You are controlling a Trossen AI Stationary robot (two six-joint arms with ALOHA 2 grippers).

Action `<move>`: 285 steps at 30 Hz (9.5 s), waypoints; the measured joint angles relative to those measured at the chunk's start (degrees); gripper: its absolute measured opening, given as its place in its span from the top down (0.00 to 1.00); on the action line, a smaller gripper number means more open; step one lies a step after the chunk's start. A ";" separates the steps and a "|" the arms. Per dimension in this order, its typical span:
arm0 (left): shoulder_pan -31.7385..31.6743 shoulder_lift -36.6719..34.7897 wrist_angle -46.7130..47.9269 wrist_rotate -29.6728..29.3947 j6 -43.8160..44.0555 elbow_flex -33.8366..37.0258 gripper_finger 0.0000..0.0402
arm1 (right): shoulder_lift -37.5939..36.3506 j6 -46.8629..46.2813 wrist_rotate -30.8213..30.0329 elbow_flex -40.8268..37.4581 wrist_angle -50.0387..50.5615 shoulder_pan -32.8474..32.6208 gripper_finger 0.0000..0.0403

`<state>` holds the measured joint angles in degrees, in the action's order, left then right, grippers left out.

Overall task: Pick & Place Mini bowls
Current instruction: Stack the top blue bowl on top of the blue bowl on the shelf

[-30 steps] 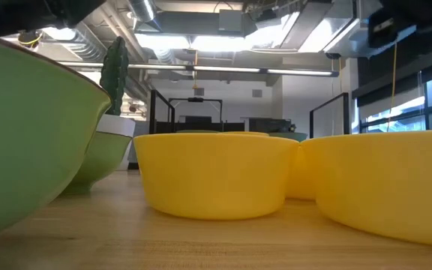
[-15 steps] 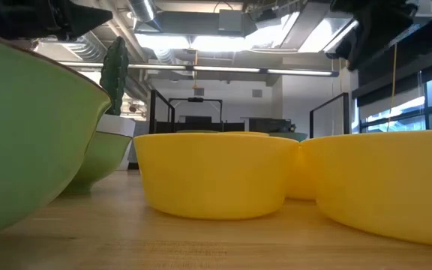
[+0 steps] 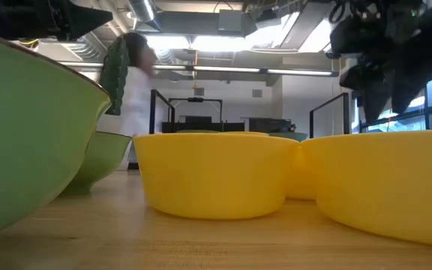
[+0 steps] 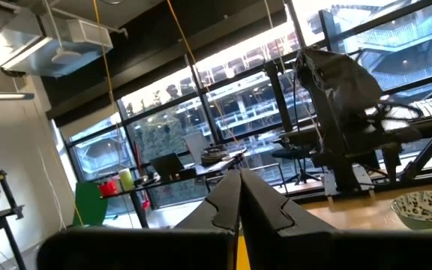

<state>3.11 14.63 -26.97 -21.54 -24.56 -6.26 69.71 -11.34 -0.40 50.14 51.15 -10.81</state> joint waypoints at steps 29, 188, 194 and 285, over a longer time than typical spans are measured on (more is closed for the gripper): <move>0.00 0.00 1.08 -0.04 0.00 0.00 0.98 | 2.30 -0.47 1.51 -11.83 -13.15 0.00 0.35; -0.01 -0.01 1.58 -0.08 -0.03 0.02 0.99 | 35.52 15.31 1.05 45.10 13.43 56.78 0.96; -0.02 0.00 1.58 -0.09 -0.02 0.02 0.99 | 36.81 16.07 1.05 45.10 13.54 56.78 0.95; -0.02 -0.01 2.17 -1.44 -0.04 0.02 0.99 | 37.01 23.37 -13.62 45.14 7.36 52.74 1.00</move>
<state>3.09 14.62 -24.80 -22.98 -24.60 -6.24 106.72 12.04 -14.02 95.29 58.51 41.93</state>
